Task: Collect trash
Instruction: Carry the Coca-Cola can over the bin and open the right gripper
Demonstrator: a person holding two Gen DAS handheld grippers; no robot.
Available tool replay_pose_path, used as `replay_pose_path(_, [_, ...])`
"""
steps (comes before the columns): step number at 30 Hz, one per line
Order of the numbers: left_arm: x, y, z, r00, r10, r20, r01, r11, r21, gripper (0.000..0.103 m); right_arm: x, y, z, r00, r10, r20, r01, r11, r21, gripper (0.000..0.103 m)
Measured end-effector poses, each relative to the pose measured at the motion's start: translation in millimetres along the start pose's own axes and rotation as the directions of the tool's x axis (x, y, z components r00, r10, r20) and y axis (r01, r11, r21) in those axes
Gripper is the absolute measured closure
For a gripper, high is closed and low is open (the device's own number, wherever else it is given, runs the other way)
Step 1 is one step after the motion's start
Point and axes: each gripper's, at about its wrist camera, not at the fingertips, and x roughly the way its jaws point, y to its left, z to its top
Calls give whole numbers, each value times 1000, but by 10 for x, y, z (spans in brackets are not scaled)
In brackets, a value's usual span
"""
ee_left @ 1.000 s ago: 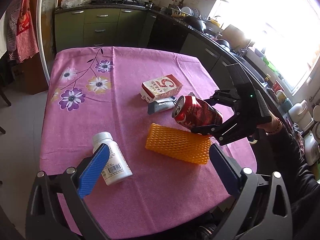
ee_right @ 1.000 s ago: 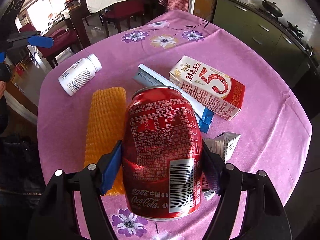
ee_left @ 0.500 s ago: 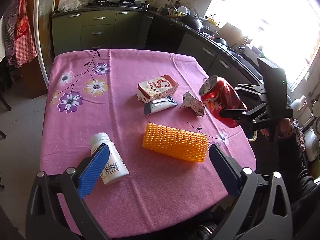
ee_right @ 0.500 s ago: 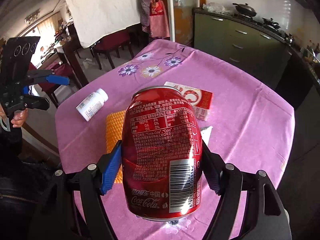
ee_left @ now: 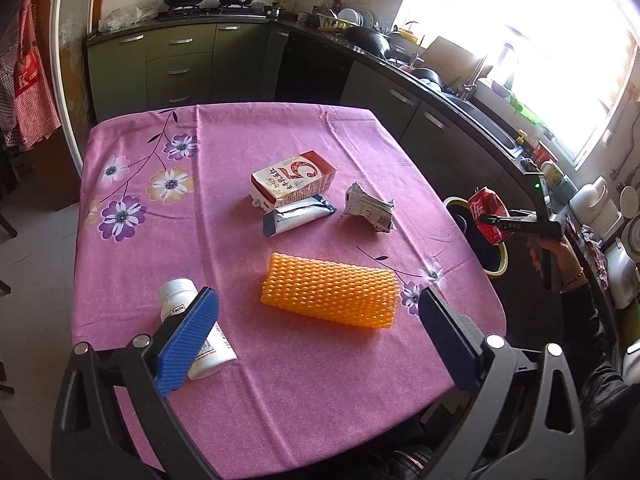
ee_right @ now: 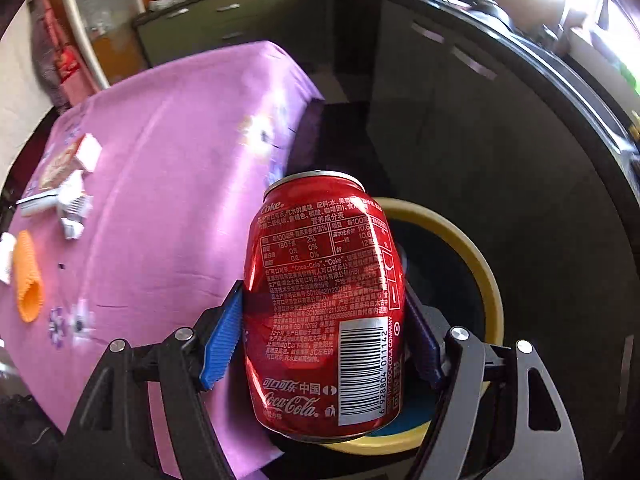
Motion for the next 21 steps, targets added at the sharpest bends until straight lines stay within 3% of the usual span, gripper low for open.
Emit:
replay_pose_path(7, [-2, -136, 30, 1000, 15, -9, -15, 999, 39, 8, 429, -575, -163, 993, -74, -90, 87, 985, 148, 31])
replay_pose_path(11, [37, -143, 50, 1000, 16, -20, -16, 999, 38, 8, 509, -699, -243, 992, -64, -104, 83, 977, 195, 30])
replay_pose_path(13, [60, -157, 56, 1000, 17, -26, -16, 999, 41, 8, 500, -759, -274, 992, -80, -94, 99, 972, 215, 21])
replay_pose_path(15, [68, -176, 61, 999, 16, -28, -15, 999, 44, 8, 451, -789, -274, 991, -110, -74, 125, 965, 231, 21])
replay_pose_path(21, [79, -164, 60, 999, 21, -28, -20, 999, 34, 8, 42, -573, -364, 995, -93, 42, 80, 965, 250, 21])
